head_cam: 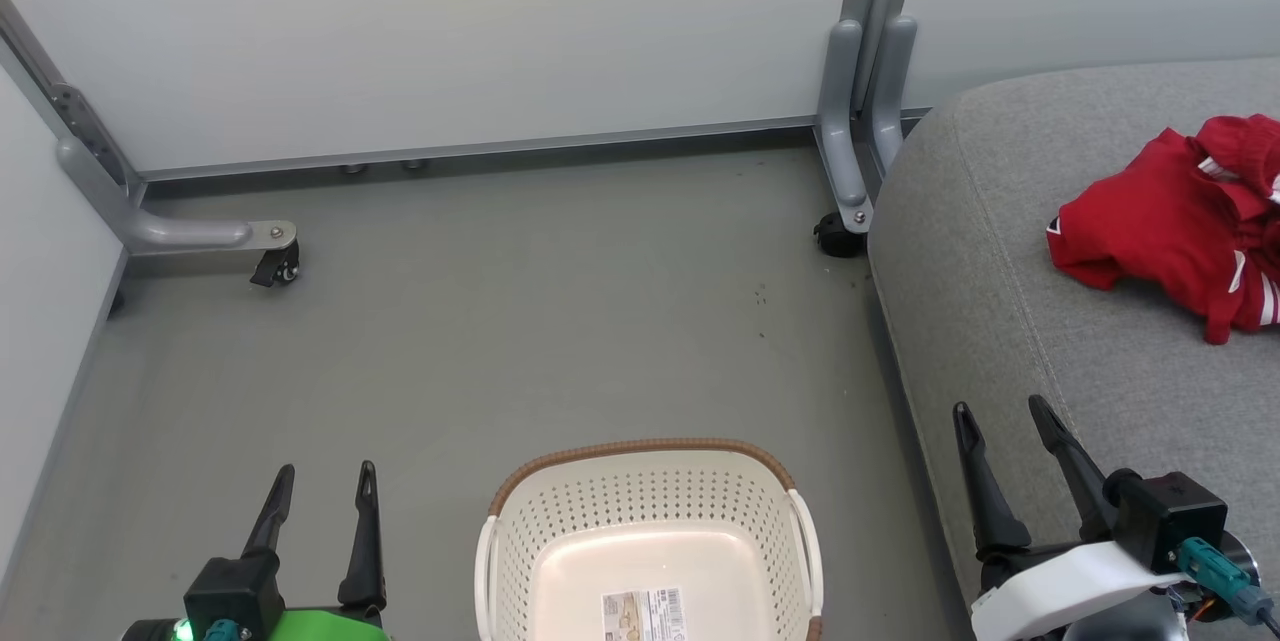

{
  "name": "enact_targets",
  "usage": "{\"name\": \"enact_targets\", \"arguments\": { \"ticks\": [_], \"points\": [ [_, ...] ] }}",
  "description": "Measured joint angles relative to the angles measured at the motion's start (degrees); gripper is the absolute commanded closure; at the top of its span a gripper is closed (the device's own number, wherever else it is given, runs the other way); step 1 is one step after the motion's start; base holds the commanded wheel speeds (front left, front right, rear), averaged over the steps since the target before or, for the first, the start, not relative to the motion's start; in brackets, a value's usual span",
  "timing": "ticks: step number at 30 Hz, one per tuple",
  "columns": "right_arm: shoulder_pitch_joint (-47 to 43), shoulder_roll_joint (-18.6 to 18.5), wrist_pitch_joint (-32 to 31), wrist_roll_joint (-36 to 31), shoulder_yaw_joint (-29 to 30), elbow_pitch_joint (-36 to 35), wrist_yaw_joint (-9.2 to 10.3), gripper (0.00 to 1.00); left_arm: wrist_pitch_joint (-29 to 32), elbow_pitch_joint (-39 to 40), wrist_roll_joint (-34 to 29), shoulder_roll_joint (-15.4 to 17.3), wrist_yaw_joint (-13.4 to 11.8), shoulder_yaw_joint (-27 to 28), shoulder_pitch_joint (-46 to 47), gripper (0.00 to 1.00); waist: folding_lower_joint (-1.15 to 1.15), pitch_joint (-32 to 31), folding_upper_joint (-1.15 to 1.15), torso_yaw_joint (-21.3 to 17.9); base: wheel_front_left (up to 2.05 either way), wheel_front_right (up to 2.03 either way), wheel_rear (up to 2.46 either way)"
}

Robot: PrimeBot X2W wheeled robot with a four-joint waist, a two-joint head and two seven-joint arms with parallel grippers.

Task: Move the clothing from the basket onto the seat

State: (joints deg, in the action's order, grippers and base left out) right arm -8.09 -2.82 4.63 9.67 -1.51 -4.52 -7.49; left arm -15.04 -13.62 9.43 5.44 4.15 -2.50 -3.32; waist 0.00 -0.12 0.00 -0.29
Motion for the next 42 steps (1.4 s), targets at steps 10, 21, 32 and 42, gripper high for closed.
{"name": "enact_targets", "arguments": {
  "ticks": [10, 21, 32, 42],
  "points": [
    [-0.12, 0.11, -0.01, 0.07, 0.09, 0.58, 0.0, 1.0, 0.1, -1.0, -0.71, -0.59, 0.37, 0.55, -0.02, 1.0, 0.0, 0.07, 0.0, 0.18, 0.0, 0.0, 0.0],
    [0.2, -0.14, -0.56, 10.58, 0.0, 3.38, 0.0, 1.0, 3.33, -2.74, 9.04, -1.03, 0.48, 1.74, 0.15, 1.0, 0.0, 0.09, 0.0, 0.2, 0.0, 0.0, 0.0],
    [2.12, -0.99, -1.34, 22.32, 0.18, 5.83, 0.0, 1.0, 5.88, -2.04, 20.08, -1.21, 0.89, 2.53, 0.78, 1.0, 0.0, 0.11, 0.0, 0.2, 0.0, 0.0, 0.0],
    [3.89, -1.38, -2.04, 31.54, 0.49, 7.53, 0.0, 1.0, 7.99, -1.72, 29.3, -1.33, 1.26, 3.42, 1.93, 1.0, 0.0, 0.13, 0.0, 0.21, 0.0, 0.0, 0.0]
  ]
}}
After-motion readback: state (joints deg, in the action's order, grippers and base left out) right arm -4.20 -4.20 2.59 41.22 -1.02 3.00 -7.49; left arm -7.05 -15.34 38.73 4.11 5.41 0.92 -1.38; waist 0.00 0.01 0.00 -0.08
